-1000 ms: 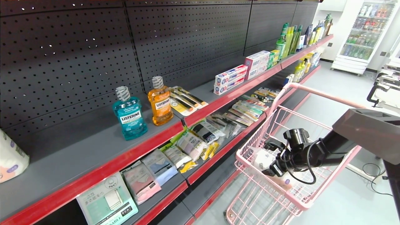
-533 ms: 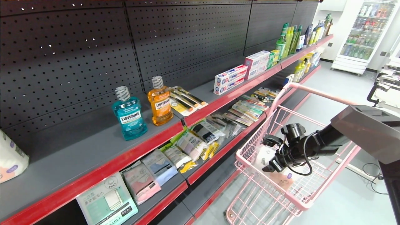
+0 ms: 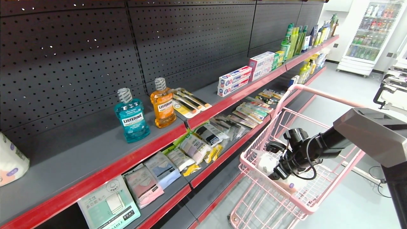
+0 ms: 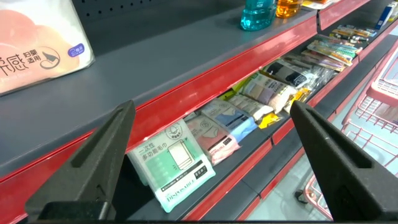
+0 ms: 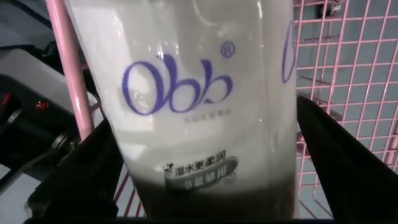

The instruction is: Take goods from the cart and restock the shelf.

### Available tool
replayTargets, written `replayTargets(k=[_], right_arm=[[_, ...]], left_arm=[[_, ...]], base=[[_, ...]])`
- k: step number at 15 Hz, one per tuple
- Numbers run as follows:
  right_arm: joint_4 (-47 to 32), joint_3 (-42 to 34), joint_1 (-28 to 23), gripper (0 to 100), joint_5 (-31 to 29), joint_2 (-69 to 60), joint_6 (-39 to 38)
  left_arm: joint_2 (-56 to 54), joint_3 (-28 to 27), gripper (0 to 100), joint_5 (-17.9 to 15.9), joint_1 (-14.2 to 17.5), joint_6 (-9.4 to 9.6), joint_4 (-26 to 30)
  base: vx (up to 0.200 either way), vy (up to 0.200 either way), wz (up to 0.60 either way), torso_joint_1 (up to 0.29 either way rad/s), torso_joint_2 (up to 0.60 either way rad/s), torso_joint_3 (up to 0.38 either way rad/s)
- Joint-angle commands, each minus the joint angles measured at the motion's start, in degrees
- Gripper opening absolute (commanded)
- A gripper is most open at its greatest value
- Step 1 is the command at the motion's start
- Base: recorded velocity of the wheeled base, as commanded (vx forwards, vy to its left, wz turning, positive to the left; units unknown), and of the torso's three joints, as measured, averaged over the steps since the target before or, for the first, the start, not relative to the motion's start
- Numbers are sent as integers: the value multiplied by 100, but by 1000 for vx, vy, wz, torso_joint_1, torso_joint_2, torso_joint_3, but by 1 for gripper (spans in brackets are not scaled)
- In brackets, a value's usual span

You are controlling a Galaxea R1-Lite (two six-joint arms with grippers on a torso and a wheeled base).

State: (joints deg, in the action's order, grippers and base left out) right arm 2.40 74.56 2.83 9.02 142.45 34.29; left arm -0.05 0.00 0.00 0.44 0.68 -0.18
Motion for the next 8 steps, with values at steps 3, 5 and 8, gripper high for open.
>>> replayTargets(k=[3, 5, 8], right_arm=[[-47, 296, 51, 100, -23, 240, 60], [-794, 604, 69, 100, -58, 257, 333], [-1058, 876, 69, 100, -76, 275, 412]], left_arm=[[5, 0, 100, 0, 0, 2, -8], [5, 0, 100, 0, 0, 2, -8], [5, 0, 100, 0, 0, 2, 1]], base=[[0, 0, 0, 0, 0, 0], [0, 0, 0, 0, 0, 0], [0, 0, 0, 0, 0, 0]])
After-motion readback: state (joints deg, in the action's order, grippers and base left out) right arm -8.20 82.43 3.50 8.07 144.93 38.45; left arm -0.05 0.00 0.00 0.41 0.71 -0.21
